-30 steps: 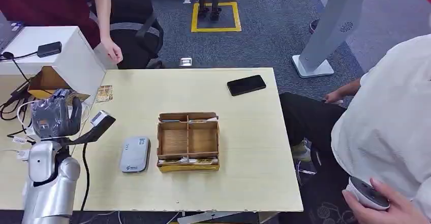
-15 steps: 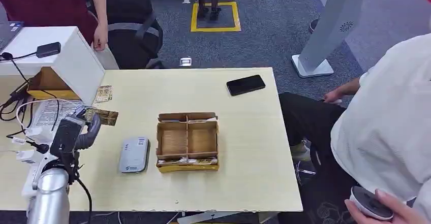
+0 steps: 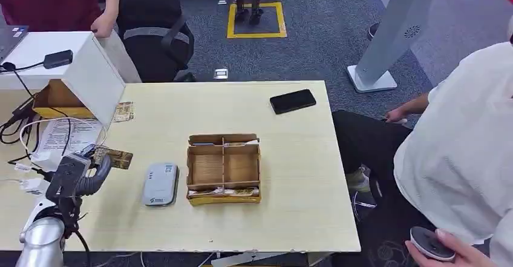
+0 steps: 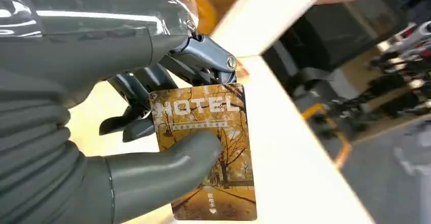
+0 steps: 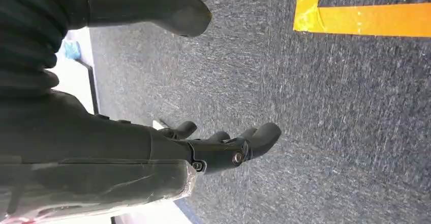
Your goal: Pass the card to the sensor for recognition and then transmit it.
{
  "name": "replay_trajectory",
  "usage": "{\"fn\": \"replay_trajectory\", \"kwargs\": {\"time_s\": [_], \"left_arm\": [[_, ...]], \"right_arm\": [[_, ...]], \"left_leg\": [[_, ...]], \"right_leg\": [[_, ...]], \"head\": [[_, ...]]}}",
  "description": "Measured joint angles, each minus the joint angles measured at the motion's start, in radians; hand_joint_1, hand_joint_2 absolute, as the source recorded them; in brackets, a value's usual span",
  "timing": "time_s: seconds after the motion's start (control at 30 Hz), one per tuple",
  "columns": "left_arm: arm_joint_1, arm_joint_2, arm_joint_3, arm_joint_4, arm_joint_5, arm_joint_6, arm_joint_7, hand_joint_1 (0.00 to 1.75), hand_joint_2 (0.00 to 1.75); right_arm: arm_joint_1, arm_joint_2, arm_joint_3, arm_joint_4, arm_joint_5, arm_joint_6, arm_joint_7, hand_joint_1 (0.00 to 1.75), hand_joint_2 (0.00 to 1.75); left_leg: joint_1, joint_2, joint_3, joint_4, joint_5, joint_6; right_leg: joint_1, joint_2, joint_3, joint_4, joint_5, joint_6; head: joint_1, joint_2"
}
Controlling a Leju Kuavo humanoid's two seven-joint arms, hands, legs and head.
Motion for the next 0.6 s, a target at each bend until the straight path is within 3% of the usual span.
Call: {"fn": "replay_trajectory", "kwargs": {"time_s": [0.13,0.3,0.6], "left_arm": [[0.062,0.007,-0.021,0.0,-0.051,0.037,0.006,1.75,1.75],[0.119,-0.02,-0.034,0.0,-0.071,0.052,-0.003,1.75,1.75],[0.138,-0.06,-0.053,-0.001,-0.111,0.064,0.004,1.75,1.75]], "right_arm": [[0.0,0.0,-0.003,0.002,-0.001,0.0,0.01,0.0,1.75],[0.0,0.0,-0.005,0.002,-0.003,-0.002,0.011,0.0,1.75],[-0.001,0.001,-0.008,0.003,-0.006,-0.007,0.006,0.0,1.75]], "left_leg": [[0.0,0.0,0.0,0.0,0.0,0.0],[0.0,0.0,0.0,0.0,0.0,0.0],[0.0,-0.001,0.0,0.0,0.0,0.0]], "right_leg": [[0.0,0.0,0.0,0.0,0.0,0.0],[0.0,-0.001,0.0,0.0,0.0,0.0],[0.0,-0.001,0.001,0.0,0.0,0.0]], "head": [[0.0,0.0],[0.001,0.0],[0.0,0.0]]}}
